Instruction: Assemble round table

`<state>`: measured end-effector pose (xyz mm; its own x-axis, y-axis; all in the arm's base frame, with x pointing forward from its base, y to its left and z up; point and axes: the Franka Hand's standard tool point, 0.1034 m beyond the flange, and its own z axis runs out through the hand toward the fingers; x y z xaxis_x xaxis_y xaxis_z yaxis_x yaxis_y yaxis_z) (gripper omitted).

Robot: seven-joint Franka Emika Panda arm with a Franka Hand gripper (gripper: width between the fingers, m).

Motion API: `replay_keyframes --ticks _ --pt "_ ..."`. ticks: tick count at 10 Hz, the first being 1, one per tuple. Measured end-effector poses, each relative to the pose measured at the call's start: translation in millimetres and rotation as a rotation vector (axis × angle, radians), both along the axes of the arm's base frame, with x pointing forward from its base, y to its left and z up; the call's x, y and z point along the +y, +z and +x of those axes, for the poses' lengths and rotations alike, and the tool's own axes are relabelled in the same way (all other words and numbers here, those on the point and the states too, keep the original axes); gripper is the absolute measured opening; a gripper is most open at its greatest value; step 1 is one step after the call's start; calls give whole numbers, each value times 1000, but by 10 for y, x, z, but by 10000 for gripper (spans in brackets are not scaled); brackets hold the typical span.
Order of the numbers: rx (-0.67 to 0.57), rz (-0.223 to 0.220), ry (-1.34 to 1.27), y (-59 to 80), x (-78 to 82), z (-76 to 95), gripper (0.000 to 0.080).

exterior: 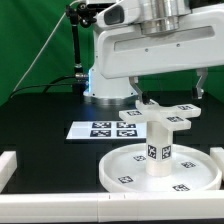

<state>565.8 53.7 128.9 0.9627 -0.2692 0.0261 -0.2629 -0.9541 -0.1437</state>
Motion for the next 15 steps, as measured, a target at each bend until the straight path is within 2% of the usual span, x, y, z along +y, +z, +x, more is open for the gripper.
replay_keyframes --ticks 5,9,12,15 --pt "-46 -25 344 -3 -55 2 649" --pt "-59 -83 869 15 -107 40 649" --pt "-84 -102 1042 17 -158 52 649" --pt "-78 -122 1239 -49 -177 26 649"
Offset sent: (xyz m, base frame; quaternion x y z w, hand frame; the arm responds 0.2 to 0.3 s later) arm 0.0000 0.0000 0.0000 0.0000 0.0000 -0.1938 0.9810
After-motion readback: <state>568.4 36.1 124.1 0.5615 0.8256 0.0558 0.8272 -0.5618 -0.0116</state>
